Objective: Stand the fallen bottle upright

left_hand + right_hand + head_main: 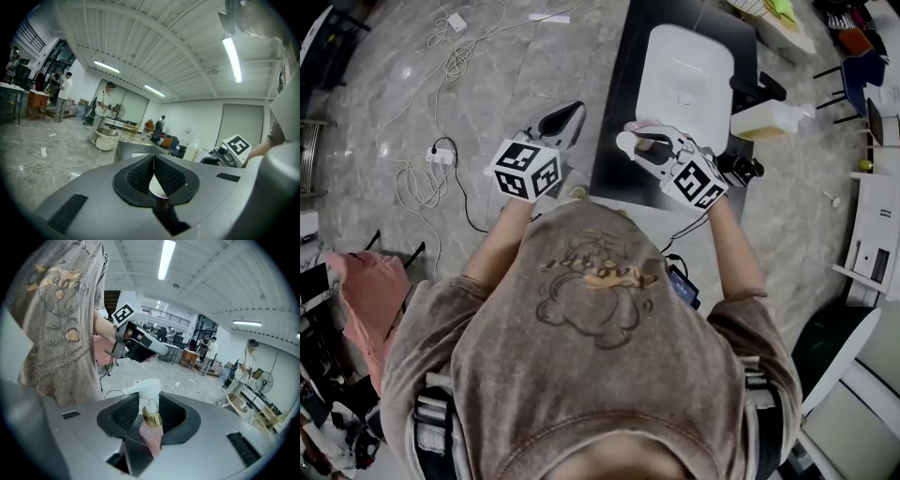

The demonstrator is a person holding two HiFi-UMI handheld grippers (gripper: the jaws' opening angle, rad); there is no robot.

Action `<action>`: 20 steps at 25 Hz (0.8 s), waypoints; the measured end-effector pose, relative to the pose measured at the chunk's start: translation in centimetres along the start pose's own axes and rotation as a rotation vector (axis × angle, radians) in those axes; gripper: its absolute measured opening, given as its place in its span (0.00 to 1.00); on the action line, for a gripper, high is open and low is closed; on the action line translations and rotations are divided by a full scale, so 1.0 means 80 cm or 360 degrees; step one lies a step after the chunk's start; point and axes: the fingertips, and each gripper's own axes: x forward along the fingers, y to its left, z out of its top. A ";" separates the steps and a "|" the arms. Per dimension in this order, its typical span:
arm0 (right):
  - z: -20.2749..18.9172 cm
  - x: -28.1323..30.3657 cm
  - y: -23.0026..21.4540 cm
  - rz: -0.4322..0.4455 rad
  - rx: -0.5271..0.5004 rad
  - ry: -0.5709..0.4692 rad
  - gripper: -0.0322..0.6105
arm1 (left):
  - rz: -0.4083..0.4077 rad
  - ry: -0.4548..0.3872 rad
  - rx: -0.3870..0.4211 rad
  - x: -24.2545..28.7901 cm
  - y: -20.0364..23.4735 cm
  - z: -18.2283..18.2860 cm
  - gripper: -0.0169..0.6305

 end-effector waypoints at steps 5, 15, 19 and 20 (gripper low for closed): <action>0.006 -0.023 -0.020 -0.0163 0.0164 -0.0141 0.26 | -0.0002 0.0005 0.0010 0.005 -0.004 -0.001 0.06; 0.005 -0.058 -0.046 -0.0434 0.0310 -0.0307 0.25 | -0.0031 0.0019 0.0012 0.015 -0.015 -0.005 0.06; 0.013 -0.071 -0.052 -0.0540 0.0356 -0.0382 0.25 | -0.0044 0.0020 0.0011 0.019 -0.020 -0.006 0.06; 0.015 -0.074 -0.052 -0.0567 0.0395 -0.0398 0.25 | -0.0048 0.0020 0.0010 0.019 -0.021 -0.007 0.06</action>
